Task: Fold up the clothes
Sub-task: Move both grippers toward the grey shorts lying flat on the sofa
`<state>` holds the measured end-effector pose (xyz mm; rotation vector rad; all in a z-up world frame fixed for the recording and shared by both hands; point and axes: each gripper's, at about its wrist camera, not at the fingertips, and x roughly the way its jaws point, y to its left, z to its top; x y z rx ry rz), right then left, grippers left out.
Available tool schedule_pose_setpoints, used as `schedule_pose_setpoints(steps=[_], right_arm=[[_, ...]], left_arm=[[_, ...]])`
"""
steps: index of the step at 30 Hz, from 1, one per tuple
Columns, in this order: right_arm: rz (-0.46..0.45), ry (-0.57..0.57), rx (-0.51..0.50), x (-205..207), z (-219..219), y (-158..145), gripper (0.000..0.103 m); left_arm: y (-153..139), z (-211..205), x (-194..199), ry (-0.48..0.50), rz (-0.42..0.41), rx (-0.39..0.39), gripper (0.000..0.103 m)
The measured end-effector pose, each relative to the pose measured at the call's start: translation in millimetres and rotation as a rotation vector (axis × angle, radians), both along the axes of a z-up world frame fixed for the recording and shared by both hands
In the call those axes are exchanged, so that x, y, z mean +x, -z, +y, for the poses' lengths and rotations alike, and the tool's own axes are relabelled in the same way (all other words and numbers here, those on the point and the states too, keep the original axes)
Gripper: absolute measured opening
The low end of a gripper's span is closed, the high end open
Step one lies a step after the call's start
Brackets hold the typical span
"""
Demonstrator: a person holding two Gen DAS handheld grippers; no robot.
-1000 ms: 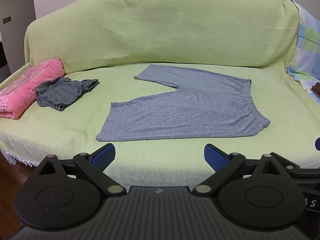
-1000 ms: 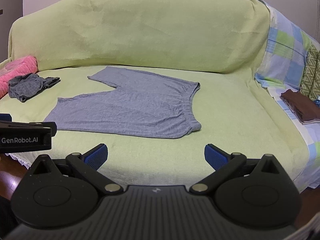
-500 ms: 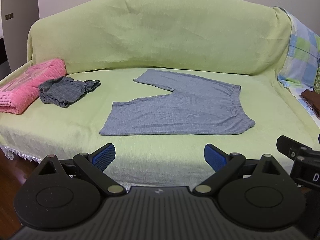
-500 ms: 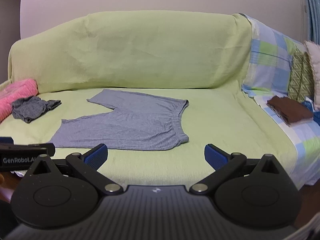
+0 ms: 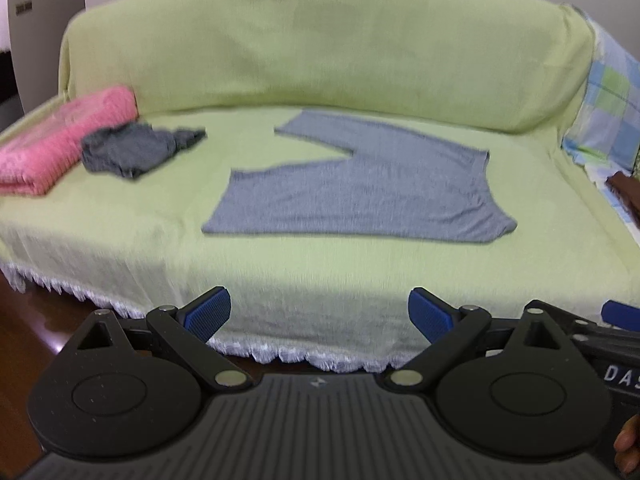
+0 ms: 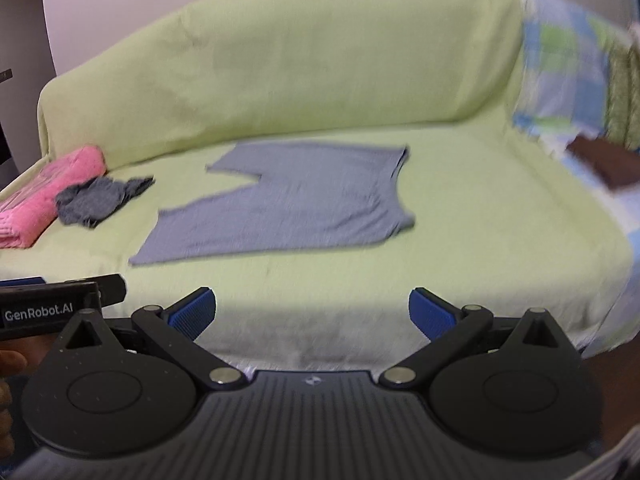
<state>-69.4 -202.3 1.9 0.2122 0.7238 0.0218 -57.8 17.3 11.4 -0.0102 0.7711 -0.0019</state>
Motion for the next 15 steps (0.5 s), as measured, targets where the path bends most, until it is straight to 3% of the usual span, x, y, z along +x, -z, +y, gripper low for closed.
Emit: schedule_pose_setpoints(steps=[8, 15], right_arm=[[0.157, 0.052, 0.125, 26, -11, 72, 0.102], [0.306, 0.168, 0.474, 57, -51, 121, 0.102]], left_arm=[[68, 4, 44, -0.022, 0.14, -0.032, 0.097], [108, 3, 82, -0.028, 0.306, -0.091, 0.097]])
